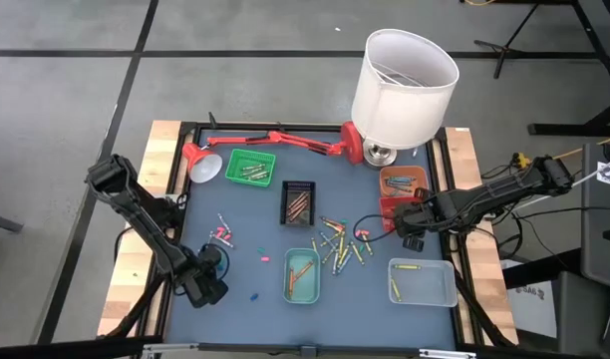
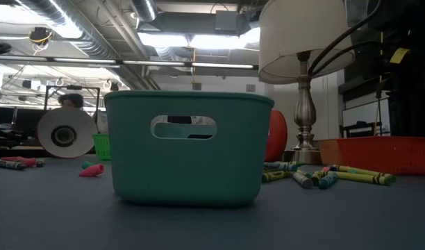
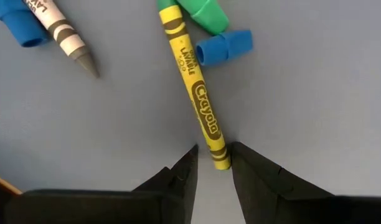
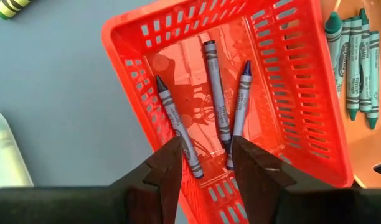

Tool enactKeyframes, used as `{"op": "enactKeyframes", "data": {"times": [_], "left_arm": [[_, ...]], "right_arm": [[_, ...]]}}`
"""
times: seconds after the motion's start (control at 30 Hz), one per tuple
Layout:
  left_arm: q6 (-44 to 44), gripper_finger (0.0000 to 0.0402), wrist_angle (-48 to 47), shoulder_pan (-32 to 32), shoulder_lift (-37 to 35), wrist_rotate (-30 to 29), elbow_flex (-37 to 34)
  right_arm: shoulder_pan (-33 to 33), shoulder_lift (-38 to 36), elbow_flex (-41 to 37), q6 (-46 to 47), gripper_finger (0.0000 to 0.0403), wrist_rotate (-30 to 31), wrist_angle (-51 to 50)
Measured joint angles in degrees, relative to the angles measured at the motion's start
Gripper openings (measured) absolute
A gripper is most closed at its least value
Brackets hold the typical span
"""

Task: Sort crayons
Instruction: Put the green crayon into the transparent bin

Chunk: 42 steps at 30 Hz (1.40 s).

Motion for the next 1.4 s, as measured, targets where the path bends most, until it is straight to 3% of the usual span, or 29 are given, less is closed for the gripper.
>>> {"op": "enactKeyframes", "data": {"times": [0.47, 0.67, 0.93, 1.2, 1.4], "left_arm": [[-0.03, 0.0025, -0.36, 0.65, 0.09, 1.49, -0.41], [0.02, 0.0012, -2.46, 0.66, 0.42, 1.39, 1.99], [0.08, 0.0011, -2.82, 0.65, 0.57, -0.51, 6.26], [0.15, 0.0011, -2.73, 0.65, 0.48, -17.85, 9.68], [6.0, 0.0011, -0.52, 1.36, 0.43, -38.23, 10.28]], "right_arm": [[0.0, 0.0, 0.0, -0.01, 0.0138, -1.05, 2.57], [0.0, 0.0, 0.0, -1.47, 0.0138, -4.06, 14.84], [0.0, 0.0, 0.0, -8.37, 0.0138, -4.61, 38.59], [0.0, 0.44, 0.0, -12.31, 0.0138, -3.6, 62.41], [0.0, 4.41, 0.02, -15.5, 0.0138, 1.86, 77.34]]}}
